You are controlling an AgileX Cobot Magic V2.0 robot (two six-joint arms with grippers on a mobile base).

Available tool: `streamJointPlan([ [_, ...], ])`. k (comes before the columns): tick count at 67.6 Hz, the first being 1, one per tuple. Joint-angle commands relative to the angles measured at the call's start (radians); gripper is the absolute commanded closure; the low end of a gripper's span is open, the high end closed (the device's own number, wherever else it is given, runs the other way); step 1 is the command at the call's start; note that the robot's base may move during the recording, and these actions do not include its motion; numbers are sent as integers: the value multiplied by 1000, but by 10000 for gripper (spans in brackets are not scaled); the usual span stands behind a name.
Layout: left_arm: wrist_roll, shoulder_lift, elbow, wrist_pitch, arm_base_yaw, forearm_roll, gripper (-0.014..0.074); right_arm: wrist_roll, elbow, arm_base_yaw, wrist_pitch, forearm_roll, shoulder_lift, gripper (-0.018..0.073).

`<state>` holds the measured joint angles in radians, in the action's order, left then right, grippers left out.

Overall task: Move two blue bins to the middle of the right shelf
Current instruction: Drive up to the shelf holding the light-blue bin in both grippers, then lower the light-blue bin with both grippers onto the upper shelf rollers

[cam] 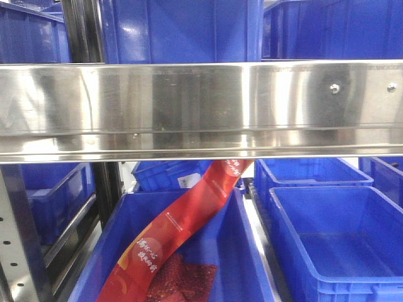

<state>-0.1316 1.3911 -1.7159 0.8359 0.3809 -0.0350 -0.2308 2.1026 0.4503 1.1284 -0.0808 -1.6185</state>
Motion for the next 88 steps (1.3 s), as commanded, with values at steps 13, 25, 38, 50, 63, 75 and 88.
streamJointPlan([
  [13, 16, -18, -17, -78, 4, -23, 707, 11, 19, 0, -98, -11, 23, 713],
  [25, 16, -18, -17, -78, 4, -23, 707, 11, 19, 0, -98, -11, 23, 713],
  [38, 16, -18, -17, -78, 4, -23, 707, 11, 19, 0, -98, -11, 23, 713],
  [50, 16, -18, -17, -78, 4, -23, 707, 11, 19, 0, -98, -11, 23, 713],
  [63, 16, -18, -17, -78, 4, -23, 707, 11, 19, 0, -103, -4, 23, 713],
  [75, 16, -16, -17, 7, 2, -23, 707, 11, 19, 0, -35, 9, 17, 713],
  [88, 16, 18, 43, 103, 2, -5, 707, 11, -6, 0, 90, 9, -19, 713],
])
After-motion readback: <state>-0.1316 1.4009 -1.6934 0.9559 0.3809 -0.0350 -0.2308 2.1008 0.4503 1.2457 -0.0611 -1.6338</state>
